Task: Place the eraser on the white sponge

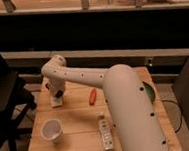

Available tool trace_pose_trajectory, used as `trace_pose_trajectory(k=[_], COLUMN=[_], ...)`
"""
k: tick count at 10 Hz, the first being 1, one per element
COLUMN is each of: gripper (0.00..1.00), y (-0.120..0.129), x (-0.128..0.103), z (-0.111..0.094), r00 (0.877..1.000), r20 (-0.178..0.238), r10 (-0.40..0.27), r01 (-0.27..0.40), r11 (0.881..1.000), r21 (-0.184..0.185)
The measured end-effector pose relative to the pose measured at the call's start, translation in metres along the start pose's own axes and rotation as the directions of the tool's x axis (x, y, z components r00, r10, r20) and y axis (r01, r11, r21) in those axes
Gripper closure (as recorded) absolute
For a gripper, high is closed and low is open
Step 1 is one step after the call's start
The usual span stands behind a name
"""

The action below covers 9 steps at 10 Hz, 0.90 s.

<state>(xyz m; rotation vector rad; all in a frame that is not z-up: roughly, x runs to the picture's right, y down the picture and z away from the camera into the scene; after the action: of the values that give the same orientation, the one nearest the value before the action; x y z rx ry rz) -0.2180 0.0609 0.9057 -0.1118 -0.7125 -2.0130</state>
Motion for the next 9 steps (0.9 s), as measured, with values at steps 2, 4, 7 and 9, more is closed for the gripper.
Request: trace_pose_trajectory(k=[2, 4, 7, 9], gripper=[0.67, 0.7, 0.68, 0.59], y=[0.0008, 0.0017, 0.0026, 0.0031], x=[0.0008, 0.0016, 0.0026, 0.0035], z=[0.0007, 0.001, 0.0014, 0.0016], r00=[1.0, 1.0, 1.0, 1.0], r20=[-0.002, -0.004, -0.006, -0.008], r10=[-0.004, -0.009, -0.015, -0.019], r01=[0.004, 0.009, 0.015, 0.019], r11=[1.0, 1.0, 1.0, 1.0], r21=[0.002, 0.004, 0.007, 0.009])
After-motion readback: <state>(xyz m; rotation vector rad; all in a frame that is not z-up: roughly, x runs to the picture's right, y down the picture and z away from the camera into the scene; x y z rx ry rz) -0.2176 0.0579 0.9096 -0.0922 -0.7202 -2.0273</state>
